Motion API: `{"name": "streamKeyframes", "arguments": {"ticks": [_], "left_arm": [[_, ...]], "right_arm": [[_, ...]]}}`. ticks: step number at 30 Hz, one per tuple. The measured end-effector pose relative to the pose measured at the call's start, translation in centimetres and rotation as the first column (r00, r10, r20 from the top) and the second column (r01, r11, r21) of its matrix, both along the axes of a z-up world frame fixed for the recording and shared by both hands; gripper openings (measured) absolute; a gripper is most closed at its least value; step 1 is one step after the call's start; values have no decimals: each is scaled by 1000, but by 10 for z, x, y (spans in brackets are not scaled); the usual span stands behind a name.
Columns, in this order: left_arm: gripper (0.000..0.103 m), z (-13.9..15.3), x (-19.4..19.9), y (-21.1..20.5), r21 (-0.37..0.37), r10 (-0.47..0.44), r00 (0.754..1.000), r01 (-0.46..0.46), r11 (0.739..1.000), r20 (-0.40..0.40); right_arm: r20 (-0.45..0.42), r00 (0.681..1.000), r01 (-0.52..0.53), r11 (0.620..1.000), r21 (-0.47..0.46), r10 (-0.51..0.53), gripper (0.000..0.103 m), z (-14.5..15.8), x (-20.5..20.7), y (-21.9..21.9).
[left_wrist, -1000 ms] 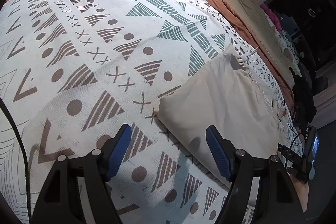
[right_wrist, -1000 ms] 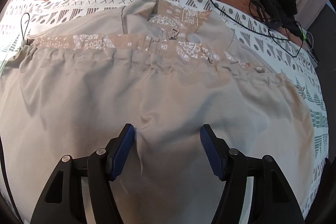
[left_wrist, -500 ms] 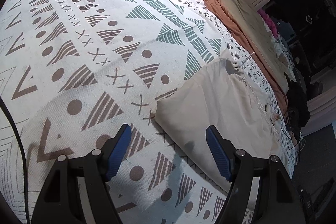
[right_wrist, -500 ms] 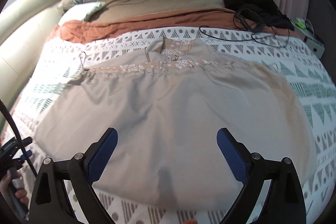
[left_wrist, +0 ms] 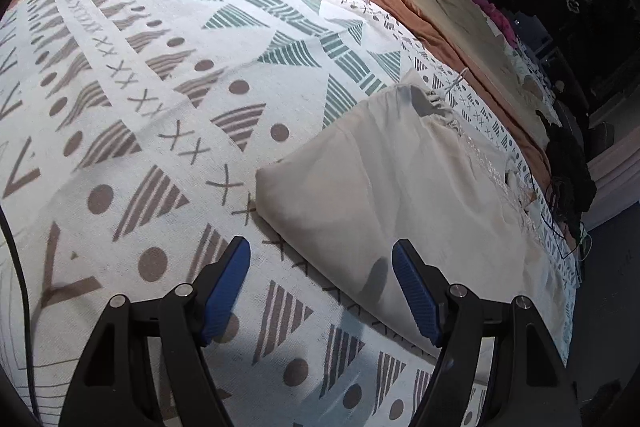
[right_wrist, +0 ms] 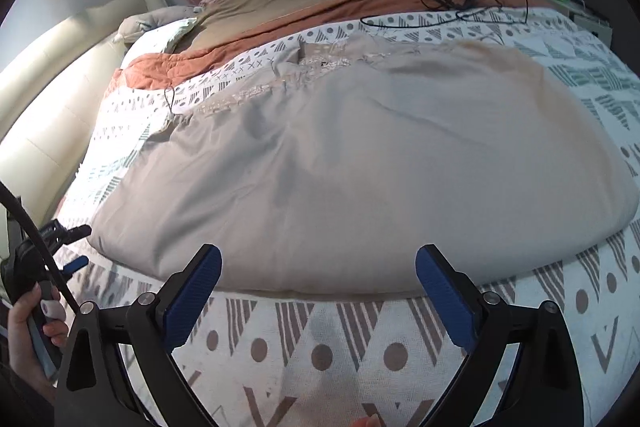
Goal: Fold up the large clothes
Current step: 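Grasp the folded edge of the jacket with the left tool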
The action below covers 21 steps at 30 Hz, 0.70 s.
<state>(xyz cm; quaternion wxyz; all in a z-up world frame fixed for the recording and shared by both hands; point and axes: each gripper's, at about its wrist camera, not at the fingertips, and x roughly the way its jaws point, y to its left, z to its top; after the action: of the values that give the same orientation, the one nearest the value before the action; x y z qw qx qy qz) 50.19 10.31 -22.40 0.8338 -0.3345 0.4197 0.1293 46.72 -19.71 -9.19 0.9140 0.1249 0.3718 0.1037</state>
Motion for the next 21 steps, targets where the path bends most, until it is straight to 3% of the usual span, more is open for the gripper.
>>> {"name": "streamKeyframes", "arguments": {"ticks": [5, 12, 21], "left_arm": [[74, -7, 0, 0, -32, -9, 1000, 9, 999, 9], [74, -15, -5, 12, -143, 45, 996, -33, 989, 78], [74, -18, 15, 10, -154, 86, 991, -69, 986, 101]], "right_arm": [[-9, 999, -40, 998, 37, 40, 98, 2, 5, 3], [-33, 999, -32, 997, 69, 34, 98, 1, 15, -2], [-97, 995, -5, 991, 133, 18, 98, -5, 26, -6]]}}
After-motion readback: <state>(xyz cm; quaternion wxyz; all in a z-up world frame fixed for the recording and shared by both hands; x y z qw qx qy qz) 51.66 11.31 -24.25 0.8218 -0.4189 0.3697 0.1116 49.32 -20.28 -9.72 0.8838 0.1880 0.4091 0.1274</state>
